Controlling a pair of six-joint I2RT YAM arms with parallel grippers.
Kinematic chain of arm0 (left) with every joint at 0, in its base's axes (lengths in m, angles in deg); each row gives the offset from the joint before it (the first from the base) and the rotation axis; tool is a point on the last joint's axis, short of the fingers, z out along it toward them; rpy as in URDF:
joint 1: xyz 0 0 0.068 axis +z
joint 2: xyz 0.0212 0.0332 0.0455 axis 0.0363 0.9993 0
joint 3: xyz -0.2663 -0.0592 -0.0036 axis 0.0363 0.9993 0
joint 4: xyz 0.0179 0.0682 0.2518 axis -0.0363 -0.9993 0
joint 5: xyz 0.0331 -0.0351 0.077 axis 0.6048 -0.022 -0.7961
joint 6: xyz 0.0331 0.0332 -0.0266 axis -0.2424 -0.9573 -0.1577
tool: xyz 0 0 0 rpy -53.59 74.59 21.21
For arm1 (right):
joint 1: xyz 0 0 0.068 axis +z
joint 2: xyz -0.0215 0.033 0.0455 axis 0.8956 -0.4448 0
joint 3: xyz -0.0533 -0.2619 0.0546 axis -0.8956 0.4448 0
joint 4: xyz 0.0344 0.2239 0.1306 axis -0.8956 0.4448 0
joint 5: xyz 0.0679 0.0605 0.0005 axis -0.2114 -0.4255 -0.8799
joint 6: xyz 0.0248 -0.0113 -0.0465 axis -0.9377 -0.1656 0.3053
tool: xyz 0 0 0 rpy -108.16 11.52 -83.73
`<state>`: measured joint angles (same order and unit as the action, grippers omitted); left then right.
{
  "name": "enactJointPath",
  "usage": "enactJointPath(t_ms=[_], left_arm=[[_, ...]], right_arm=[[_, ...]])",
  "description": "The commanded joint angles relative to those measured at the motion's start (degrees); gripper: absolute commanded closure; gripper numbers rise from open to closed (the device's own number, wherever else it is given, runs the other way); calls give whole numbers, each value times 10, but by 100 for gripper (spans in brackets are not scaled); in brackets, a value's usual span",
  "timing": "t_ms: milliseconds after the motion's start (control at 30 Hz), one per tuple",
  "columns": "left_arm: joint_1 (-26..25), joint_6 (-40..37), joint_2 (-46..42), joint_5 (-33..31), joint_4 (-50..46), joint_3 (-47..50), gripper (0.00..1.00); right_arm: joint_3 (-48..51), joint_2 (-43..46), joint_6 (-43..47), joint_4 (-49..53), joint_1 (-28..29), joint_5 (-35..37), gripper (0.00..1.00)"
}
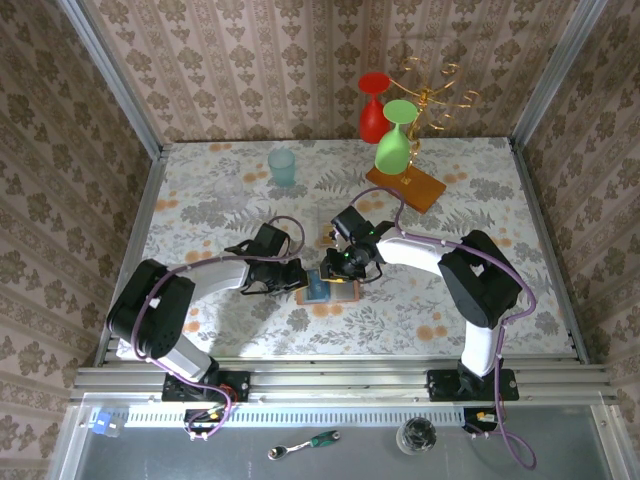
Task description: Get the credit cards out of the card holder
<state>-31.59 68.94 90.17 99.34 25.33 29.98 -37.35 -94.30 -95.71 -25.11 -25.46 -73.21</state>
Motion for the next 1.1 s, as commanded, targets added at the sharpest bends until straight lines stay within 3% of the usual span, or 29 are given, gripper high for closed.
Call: enactJointPath(t_ms=[0,667,1067], left_arm=[[4,-13,-11,-9,-14,-18,88],[9,-16,17,-8,-6,-3,94],[11,-16,18,-5,-2,1,94]], right_arm=[[-16,-8,0,-9,-2,-15,75],[-30,-49,-4,-24,-6,-28,75],[-25,-33,9,13,-6,13,75]])
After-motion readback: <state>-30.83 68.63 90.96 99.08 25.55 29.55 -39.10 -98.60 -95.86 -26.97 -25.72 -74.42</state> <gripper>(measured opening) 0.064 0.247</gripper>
